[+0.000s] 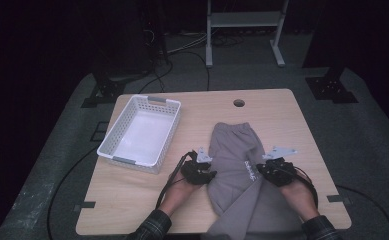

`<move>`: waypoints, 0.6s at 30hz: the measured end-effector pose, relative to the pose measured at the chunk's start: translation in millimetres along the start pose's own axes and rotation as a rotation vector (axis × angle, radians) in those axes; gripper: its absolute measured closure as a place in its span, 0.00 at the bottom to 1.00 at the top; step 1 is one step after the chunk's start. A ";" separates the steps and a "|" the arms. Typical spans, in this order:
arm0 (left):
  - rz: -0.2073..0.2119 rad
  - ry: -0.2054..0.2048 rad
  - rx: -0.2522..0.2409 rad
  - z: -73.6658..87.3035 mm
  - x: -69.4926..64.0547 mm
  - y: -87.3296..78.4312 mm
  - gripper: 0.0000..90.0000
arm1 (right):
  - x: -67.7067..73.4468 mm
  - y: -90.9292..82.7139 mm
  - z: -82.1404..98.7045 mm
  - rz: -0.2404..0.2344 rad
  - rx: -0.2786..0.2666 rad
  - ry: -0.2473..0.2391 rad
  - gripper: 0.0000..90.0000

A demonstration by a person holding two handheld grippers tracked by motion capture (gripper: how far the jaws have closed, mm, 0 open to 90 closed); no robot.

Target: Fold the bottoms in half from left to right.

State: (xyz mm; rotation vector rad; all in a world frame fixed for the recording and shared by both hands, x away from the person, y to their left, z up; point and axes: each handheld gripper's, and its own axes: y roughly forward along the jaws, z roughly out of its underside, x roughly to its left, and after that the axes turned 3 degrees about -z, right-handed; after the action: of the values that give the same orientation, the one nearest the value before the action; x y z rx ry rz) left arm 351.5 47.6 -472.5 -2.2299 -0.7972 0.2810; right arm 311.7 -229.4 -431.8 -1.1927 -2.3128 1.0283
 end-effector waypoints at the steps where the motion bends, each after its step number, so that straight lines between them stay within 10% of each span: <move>1: -0.001 0.002 -0.001 -0.1 -0.1 0.2 0.67 | -3.4 -2.0 3.3 0.000 0.009 0.010 0.99; 9: -0.013 -0.001 0.005 -1.5 -2.3 1.0 0.64 | -10.1 19.3 17.5 0.023 0.164 0.018 0.85; 18: 0.047 0.018 -0.070 -7.0 -19.7 -24.0 0.59 | 0.2 -6.2 9.7 -0.069 0.002 -0.036 0.55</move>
State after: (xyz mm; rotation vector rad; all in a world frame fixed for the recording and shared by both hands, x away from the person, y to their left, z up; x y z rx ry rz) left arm 328.0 44.1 -451.3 -2.3155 -0.7567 0.2587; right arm 302.5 -236.0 -433.8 -1.0941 -2.3621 1.0361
